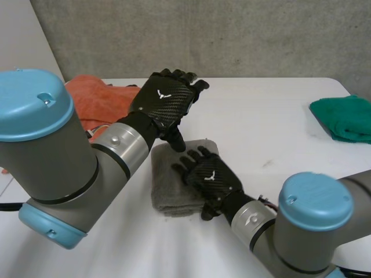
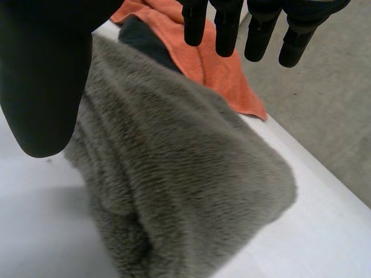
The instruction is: Fold the laundry.
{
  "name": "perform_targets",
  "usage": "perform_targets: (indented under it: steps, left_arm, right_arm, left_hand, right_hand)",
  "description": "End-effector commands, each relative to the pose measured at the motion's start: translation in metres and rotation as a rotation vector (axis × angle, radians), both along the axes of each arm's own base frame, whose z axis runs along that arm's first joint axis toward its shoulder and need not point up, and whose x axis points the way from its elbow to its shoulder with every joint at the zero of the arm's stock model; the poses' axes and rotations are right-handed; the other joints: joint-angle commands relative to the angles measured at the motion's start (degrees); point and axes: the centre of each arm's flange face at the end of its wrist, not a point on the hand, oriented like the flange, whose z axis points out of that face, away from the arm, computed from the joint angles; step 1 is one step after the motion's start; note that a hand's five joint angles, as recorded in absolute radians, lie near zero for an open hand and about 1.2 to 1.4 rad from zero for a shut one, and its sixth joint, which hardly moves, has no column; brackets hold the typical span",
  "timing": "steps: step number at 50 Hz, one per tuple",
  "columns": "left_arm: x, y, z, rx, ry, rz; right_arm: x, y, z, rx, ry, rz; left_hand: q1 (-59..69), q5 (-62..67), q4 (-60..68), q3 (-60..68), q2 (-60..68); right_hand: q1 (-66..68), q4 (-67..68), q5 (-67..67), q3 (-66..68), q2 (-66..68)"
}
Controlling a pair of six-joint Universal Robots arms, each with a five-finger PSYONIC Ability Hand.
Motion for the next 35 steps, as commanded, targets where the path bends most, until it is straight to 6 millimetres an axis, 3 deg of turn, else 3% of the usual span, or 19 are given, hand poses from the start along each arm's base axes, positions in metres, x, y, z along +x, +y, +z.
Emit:
perform_targets:
  steps: [1,12,22,26,27,31,35]
  left_arm:
    - [0.0,0.002,-0.01,0.041,-0.004,-0.011]
    - [-0.001,0.005,-0.02,0.061,-0.022,-0.017]
    - [0.0,0.004,-0.018,0.057,-0.015,-0.014]
    - [0.0,0.004,-0.018,0.059,-0.016,-0.014]
    - [0.0,0.004,-0.019,0.061,-0.016,-0.014]
    - [0.0,0.004,-0.017,0.057,-0.013,-0.013]
    - [0.0,0.004,-0.013,0.048,-0.006,-0.014]
  right_arm:
    - [0.012,-0.017,-0.026,-0.036,0.036,0.003]
    - [0.021,-0.031,-0.034,-0.099,0.061,0.01]
    - [0.027,-0.039,-0.033,-0.117,0.046,0.01]
    - [0.032,-0.044,-0.038,-0.119,0.044,0.01]
    - [0.033,-0.047,-0.038,-0.122,0.041,0.007]
    - [0.036,-0.052,-0.036,-0.137,0.03,0.003]
    - [0.039,-0.066,-0.024,-0.174,0.005,-0.018]
  left_hand:
    - [1.8,0.0,1.1,0.9,1.1]
    - [1.8,0.0,1.1,0.9,1.1]
    - [1.8,0.0,1.1,0.9,1.1]
    - [1.8,0.0,1.1,0.9,1.1]
    - [1.8,0.0,1.1,0.9,1.1]
    - [1.6,-0.2,0.9,0.7,1.0]
    - [1.3,-0.5,0.6,0.4,0.6]
  right_hand:
    - [2.0,2.9,2.6,2.8,2.9]
    - [14.0,14.9,14.5,14.7,14.8]
    - [14.2,15.0,14.7,14.9,15.0]
    - [27.2,28.1,27.8,28.0,28.1]
    - [39.3,40.1,39.8,40.0,40.1]
    - [67.0,67.9,67.6,67.8,67.9]
    - [67.1,68.0,67.6,67.8,67.9]
